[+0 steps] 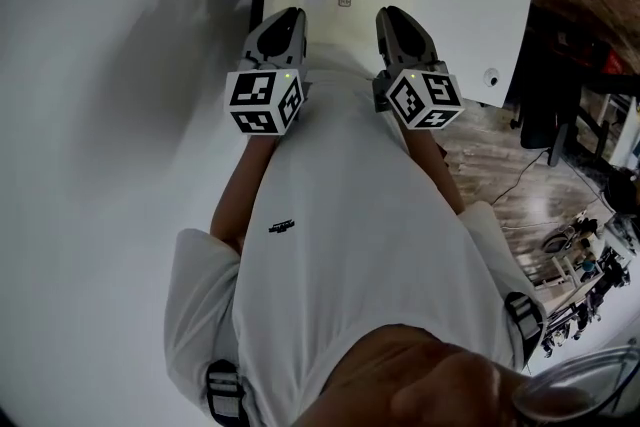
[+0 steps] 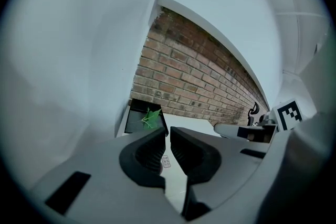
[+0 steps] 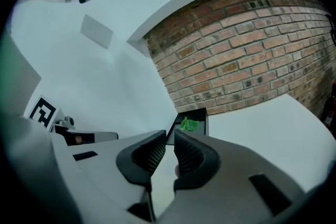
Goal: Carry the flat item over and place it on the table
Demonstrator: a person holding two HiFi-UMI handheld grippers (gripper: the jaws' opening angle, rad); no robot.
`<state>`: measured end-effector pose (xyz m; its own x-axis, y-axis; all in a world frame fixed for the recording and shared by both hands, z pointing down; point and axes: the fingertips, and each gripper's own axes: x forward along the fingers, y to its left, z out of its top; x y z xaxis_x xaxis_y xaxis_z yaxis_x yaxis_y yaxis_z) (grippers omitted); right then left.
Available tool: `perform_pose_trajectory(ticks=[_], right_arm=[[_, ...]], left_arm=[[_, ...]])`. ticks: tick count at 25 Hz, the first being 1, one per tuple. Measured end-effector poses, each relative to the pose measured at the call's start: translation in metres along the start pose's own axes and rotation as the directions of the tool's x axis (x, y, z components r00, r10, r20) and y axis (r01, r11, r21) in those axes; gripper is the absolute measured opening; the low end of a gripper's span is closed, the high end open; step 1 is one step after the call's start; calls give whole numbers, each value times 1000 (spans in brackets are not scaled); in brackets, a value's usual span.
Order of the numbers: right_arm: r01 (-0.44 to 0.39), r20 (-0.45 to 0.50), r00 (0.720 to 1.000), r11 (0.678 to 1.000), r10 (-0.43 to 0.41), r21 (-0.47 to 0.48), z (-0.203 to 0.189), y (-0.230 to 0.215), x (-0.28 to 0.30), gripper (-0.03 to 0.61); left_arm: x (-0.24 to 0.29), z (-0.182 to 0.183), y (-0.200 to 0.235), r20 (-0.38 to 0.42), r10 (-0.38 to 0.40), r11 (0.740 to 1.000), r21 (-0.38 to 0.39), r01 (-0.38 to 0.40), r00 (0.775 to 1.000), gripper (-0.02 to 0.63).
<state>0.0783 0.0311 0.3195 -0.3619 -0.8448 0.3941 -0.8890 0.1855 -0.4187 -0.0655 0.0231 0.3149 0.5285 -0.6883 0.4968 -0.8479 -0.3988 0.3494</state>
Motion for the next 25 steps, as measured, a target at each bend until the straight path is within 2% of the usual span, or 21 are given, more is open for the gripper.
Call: perform_pose_trajectory(ticks=[8, 20, 25], right_arm=[[25, 5, 1000, 1000, -25, -10, -2, 9, -10, 63], [56, 20, 998, 998, -56, -41, 4, 8, -10, 54], [40, 12, 999, 998, -40, -42, 4, 6, -8, 54]], left_arm=[[-4, -6, -17, -33, -64, 996, 55, 66, 997, 44], [4, 3, -22, -18, -88, 993, 78, 89, 996, 44], [8, 5, -23, -9, -84, 994, 75, 85, 996, 44]])
